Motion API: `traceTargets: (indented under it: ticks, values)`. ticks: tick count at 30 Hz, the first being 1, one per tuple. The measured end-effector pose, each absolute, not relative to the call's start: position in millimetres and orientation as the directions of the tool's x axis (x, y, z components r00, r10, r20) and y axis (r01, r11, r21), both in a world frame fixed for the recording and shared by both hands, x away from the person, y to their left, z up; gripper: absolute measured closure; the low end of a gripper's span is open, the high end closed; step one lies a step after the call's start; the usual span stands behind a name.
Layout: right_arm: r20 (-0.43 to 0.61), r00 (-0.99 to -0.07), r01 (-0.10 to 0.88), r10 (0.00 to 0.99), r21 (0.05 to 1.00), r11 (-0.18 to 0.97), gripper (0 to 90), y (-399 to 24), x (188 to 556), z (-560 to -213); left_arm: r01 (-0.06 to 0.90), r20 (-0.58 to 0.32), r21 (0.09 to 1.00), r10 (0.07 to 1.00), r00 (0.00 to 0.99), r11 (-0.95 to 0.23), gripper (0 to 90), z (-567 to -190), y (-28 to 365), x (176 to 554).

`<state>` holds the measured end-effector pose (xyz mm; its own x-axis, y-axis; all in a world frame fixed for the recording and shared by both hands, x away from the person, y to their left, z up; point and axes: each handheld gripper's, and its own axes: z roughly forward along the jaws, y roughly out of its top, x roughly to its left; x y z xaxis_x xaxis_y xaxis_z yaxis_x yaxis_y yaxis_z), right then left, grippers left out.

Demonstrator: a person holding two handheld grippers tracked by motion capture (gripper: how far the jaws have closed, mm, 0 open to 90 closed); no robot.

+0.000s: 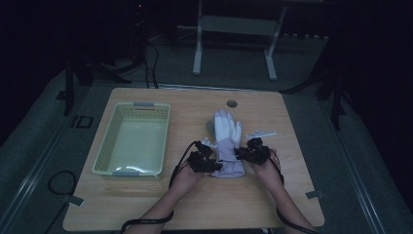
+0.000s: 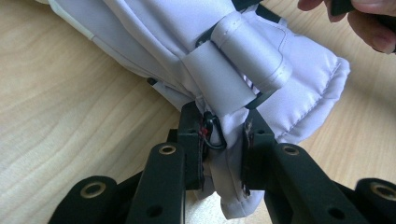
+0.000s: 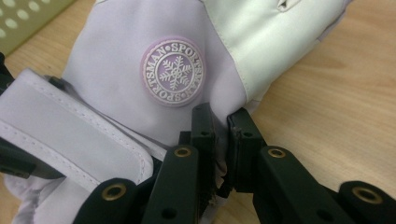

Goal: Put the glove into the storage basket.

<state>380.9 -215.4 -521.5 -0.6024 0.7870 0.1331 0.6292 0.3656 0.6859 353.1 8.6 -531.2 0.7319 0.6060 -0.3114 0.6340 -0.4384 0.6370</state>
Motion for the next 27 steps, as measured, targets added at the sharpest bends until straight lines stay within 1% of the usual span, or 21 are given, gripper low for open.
traceTargets:
  ticks: [6, 14, 27]
  values:
    - [0.114, -0.606, 0.606, 0.787, 0.707, 0.364, 82.8, -213.6, 377.2, -504.5, 0.61, -0.291, 0.652, 0.595, 0.749, -0.45, 74.6, -513.7, 12.6, 352.1]
    - [0.117, -0.622, 0.581, 0.774, 0.732, 0.356, 82.8, -207.0, 373.4, -482.6, 0.588, -0.273, 0.662, 0.582, 0.766, -0.465, 74.6, -491.9, 23.5, 350.8]
    - [0.106, -0.645, 0.551, 0.757, 0.751, 0.365, 82.8, -183.3, 372.6, -462.2, 0.562, -0.241, 0.664, 0.57, 0.785, -0.493, 74.5, -469.2, 49.6, 350.4]
